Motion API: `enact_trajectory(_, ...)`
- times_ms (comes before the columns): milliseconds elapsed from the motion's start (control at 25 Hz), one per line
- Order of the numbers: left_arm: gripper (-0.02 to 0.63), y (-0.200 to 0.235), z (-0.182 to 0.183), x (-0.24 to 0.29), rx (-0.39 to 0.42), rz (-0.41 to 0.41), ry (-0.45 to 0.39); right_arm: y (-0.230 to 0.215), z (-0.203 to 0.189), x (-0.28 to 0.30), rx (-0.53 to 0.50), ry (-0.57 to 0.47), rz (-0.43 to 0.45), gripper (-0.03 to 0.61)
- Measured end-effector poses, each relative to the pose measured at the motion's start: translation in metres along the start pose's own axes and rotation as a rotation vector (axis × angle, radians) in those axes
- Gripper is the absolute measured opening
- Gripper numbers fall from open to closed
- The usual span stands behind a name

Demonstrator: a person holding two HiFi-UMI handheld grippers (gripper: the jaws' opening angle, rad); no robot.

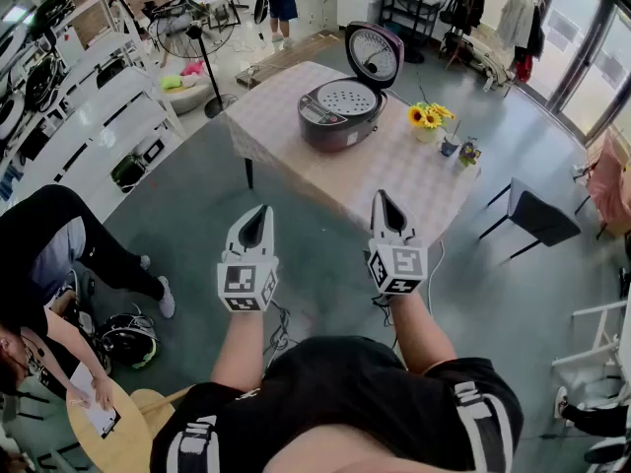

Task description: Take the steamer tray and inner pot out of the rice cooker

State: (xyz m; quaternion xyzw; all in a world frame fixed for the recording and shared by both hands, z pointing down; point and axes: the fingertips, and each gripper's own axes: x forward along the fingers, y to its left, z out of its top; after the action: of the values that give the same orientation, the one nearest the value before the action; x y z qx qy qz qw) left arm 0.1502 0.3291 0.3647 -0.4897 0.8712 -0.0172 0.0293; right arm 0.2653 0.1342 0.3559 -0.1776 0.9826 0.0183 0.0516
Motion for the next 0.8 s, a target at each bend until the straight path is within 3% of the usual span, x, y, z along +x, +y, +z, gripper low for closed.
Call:
enact_trajectory(400,-0.009,-0.006,0.003,-0.01,-0.022,0.052,-0.001,-0.004,-0.005,-0.005,-0.022,0.008,0.012,-0.002)
enact_trajectory(800,-0.008,0.014,0.0,-0.034,-0.034,0.041,-0.011,0.032,-0.01,-0.01,-0.014,0.026,0.029,-0.002)
